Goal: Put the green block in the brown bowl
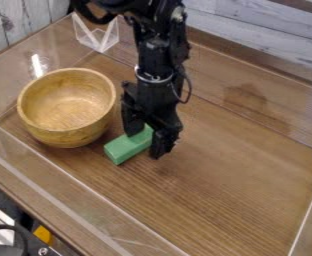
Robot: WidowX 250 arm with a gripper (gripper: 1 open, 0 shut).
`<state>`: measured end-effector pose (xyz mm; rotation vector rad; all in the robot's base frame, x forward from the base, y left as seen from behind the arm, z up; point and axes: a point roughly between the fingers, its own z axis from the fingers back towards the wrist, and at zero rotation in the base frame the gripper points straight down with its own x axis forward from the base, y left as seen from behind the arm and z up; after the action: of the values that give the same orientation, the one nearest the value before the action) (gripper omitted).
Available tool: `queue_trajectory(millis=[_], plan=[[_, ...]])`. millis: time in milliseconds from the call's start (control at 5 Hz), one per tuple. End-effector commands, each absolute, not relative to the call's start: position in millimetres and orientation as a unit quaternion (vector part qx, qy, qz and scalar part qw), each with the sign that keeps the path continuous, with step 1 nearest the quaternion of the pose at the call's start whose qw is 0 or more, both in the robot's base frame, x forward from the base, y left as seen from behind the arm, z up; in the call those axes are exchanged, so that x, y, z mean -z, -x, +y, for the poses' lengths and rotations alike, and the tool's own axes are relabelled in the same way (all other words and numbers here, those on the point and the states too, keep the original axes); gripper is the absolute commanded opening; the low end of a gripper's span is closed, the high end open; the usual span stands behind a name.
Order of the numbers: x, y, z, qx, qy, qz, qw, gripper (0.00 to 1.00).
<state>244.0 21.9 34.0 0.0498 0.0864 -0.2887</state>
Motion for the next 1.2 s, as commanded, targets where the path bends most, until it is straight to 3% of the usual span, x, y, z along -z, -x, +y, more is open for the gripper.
queue_trajectory(millis=[0,400,1000], plan=[[-42.8,-243.4,24.5,0.156,-0.033,0.012,0.987,1.0],[-65.4,-249.3,30.0,0.153,-0.037,-0.017,0.987,1.0],[-34.3,-253.8,39.0,0.155,-0.036,-0.028,0.987,1.0]])
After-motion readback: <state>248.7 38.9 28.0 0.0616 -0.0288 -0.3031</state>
